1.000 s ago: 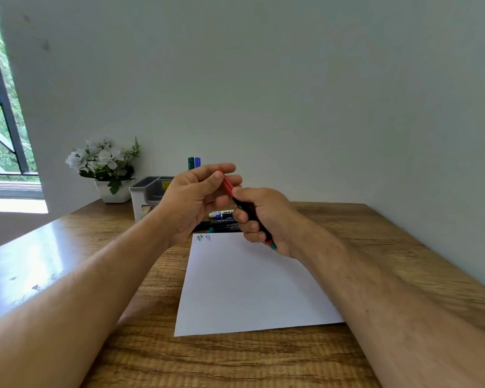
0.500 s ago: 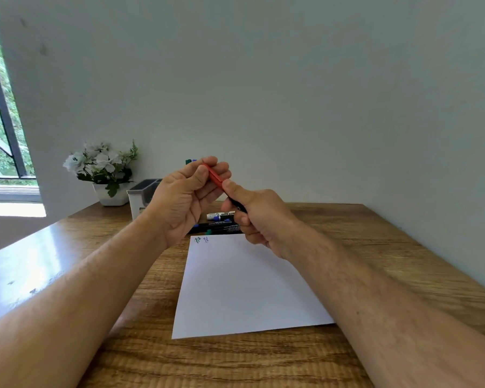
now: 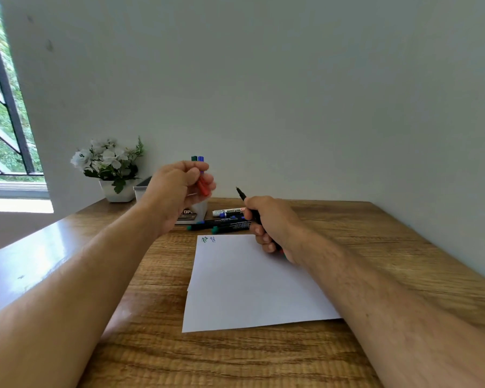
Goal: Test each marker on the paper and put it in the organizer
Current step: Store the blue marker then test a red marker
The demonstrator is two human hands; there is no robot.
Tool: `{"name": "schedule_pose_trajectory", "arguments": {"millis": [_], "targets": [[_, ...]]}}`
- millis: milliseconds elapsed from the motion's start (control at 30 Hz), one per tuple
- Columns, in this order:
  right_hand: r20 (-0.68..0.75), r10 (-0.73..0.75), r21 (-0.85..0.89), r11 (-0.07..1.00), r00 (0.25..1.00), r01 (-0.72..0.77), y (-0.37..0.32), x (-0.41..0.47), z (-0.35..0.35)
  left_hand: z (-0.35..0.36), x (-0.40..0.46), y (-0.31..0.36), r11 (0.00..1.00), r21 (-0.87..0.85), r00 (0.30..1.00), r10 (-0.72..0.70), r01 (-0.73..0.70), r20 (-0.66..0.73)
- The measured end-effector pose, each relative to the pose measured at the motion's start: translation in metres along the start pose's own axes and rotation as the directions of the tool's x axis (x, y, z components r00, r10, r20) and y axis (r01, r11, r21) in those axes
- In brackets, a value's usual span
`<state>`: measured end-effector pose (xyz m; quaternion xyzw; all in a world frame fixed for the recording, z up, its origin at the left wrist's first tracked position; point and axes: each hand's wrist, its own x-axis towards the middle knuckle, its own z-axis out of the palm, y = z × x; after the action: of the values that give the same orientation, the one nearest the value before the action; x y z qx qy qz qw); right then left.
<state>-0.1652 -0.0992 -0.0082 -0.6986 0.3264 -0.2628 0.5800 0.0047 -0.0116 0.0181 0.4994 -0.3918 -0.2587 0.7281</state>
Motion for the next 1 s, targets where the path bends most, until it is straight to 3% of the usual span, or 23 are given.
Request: {"name": "schedule_pose_trajectory", "arguments": {"millis": [100, 233, 300, 433, 633, 767, 1000], "targets": [[-0.010, 0.004, -0.012, 1.000, 1.000, -0.004, 0.006, 0.005, 0.002, 0.000, 0.001, -0.004, 0.933, 0.350, 0.996, -0.087, 0.083, -0.002], [-0.030, -0.016, -0.010, 1.000, 0.999, 0.016, 0.011, 0.009, 0.004, 0.002, -0.003, -0.005, 0.551, 0.834, 0.949, -0.251, -0.023, 0.192], [-0.042, -0.038, -0.014, 0.999, 0.998, 0.037, 0.013, 0.011, 0.005, 0.003, -0.006, -0.006, 0.420, 0.905, 0.895, -0.378, -0.063, 0.237], [-0.019, -0.113, -0.072, 0.991, 0.993, 0.111, 0.017, 0.013, 0.008, 0.002, -0.007, -0.010, 0.256, 0.966, 0.827, -0.536, -0.031, 0.168], [-0.020, -0.268, 0.091, 0.959, 0.963, 0.268, 0.012, 0.013, 0.017, 0.000, -0.003, -0.013, 0.201, 0.979, 0.821, -0.551, -0.043, 0.149], [0.029, -0.179, 0.217, 0.961, 0.983, 0.169, 0.010, 0.015, 0.020, -0.001, -0.004, -0.015, 0.201, 0.979, 0.818, -0.554, -0.046, 0.153], [-0.012, -0.273, -0.067, 0.960, 0.962, 0.272, 0.016, 0.022, 0.026, -0.003, 0.000, -0.017, 0.179, 0.982, 0.811, -0.565, -0.058, 0.151]]}}
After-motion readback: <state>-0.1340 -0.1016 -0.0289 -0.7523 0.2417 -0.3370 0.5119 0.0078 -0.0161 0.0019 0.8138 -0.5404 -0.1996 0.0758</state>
